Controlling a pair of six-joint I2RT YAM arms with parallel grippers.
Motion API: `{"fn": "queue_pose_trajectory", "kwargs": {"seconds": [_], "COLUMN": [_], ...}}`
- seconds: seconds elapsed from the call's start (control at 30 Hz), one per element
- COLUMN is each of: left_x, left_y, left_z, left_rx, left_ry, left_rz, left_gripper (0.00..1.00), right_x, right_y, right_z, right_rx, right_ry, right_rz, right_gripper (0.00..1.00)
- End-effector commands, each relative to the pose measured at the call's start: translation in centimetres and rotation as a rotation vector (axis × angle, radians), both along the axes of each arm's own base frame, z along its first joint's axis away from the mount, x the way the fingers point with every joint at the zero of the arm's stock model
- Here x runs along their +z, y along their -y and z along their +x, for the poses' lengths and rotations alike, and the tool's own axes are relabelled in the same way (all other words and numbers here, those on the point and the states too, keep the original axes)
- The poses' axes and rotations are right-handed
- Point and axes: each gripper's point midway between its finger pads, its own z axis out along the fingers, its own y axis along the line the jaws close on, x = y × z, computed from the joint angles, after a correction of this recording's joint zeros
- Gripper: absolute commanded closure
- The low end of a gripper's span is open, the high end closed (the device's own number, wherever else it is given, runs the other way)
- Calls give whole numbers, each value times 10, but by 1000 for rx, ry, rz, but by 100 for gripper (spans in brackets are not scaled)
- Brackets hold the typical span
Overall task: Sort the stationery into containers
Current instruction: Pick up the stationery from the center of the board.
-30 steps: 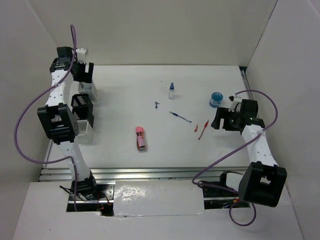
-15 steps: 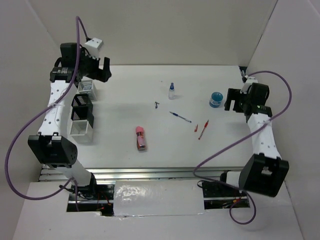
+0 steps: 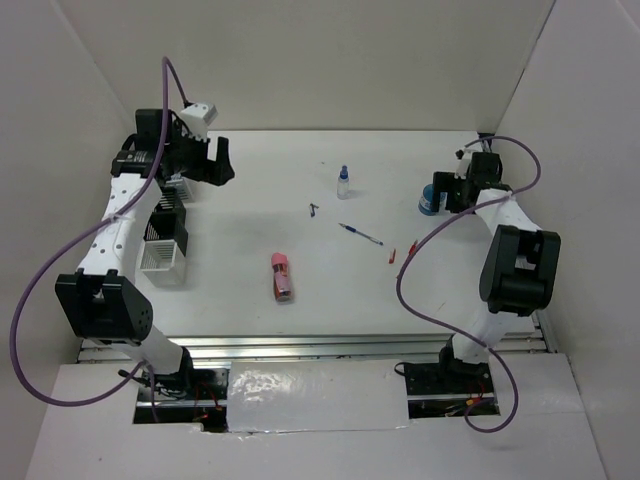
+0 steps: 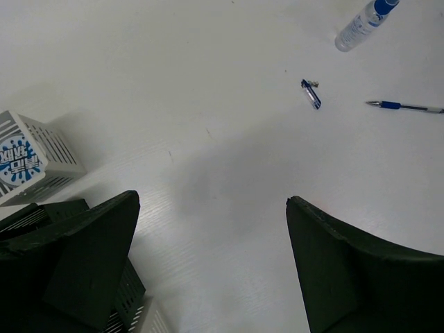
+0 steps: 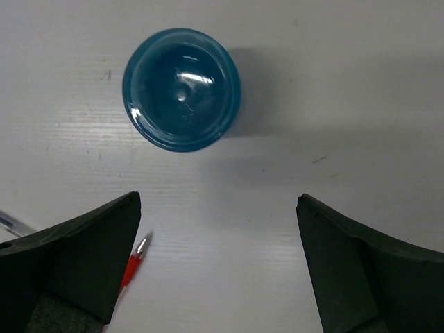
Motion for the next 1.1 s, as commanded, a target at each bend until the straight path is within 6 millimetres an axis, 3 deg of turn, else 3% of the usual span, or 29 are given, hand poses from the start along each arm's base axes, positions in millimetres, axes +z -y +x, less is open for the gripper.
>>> {"fn": "queue_pose_trajectory", "kwargs": {"seconds": [0.0,0.27,0.43,0.63,1.07], "left_x": [22,11,2,-5,-9], "left_y": [15,22,23,24,29], "left_z": [-7,-4,-2,1,2], "left_rx": [-30,-43,-43,-48,-60], "left_ry": [60,30,12,-4,-17], "left_rz": [-40,-48,-48,-48,-62], "left_gripper": [1,1,1,1,1], "right_x": [35,10,9,-2,-16], "right_y": [-1,-6,-12,-24,-13], "right_z": [43,71,91,91,80], "right_rx": [14,24,40,68,37], "right_ry": [137,75,58,13,-64], "right_rz": [-42,-37,-49,-67,-97], "right_gripper": [0,0,0,1,4]}}
